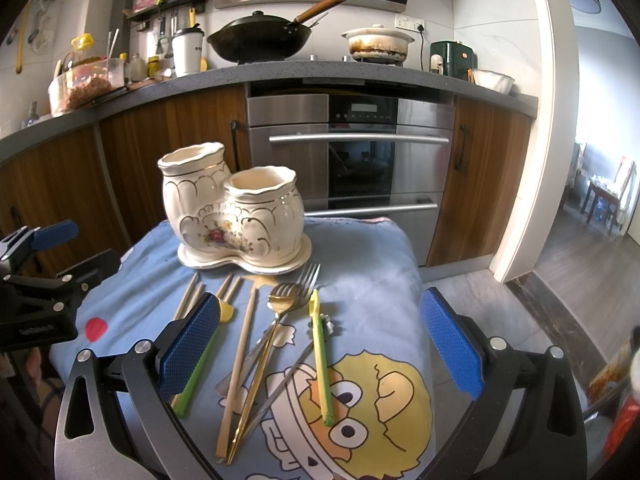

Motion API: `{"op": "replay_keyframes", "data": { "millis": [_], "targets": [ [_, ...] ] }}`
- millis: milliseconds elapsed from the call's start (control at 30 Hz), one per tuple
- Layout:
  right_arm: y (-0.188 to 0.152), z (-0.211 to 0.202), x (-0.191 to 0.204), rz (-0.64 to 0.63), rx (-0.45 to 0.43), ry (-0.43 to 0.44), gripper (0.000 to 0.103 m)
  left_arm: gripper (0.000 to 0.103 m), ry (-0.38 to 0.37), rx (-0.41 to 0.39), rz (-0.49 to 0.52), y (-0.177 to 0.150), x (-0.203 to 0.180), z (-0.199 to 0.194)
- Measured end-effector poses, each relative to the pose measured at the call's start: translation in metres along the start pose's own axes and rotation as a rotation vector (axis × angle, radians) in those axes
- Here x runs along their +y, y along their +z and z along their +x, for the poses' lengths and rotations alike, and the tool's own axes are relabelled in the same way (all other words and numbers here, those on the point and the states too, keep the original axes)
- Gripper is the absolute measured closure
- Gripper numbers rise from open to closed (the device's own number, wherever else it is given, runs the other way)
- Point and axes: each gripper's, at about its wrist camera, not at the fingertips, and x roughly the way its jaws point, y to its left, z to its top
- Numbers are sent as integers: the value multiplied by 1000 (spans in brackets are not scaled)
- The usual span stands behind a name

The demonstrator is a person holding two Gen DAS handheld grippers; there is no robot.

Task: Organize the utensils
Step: 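Grasp the green-handled utensil with the right tool while the left tool grasps a wooden chopstick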

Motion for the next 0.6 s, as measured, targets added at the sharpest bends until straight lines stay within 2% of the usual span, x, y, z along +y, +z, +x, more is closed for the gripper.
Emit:
{"op": "replay_keyframes", "data": {
  "millis": [133, 267, 333, 400, 467, 600],
  "targets": [
    [0, 2, -1, 1, 2, 0, 4, 5, -22, -5, -2, 2, 0, 1],
    [-4, 5, -3, -8, 14, -10, 4, 5, -135, -4, -21, 4, 4, 3],
    [-6, 9, -6, -15, 34, -20, 4, 5, -133, 7, -12, 3, 2, 6],
    [-8, 16, -11, -17, 71, -23, 4, 5, -97, 42, 21, 0, -3, 13],
    [-14, 24, -18, -17, 120, -12, 4, 5, -76, 115, 31, -7, -4, 25],
    [-24, 36, -30, -31, 193, -29, 4, 5, -98, 219, -5, -21, 2, 44]
  ]
}}
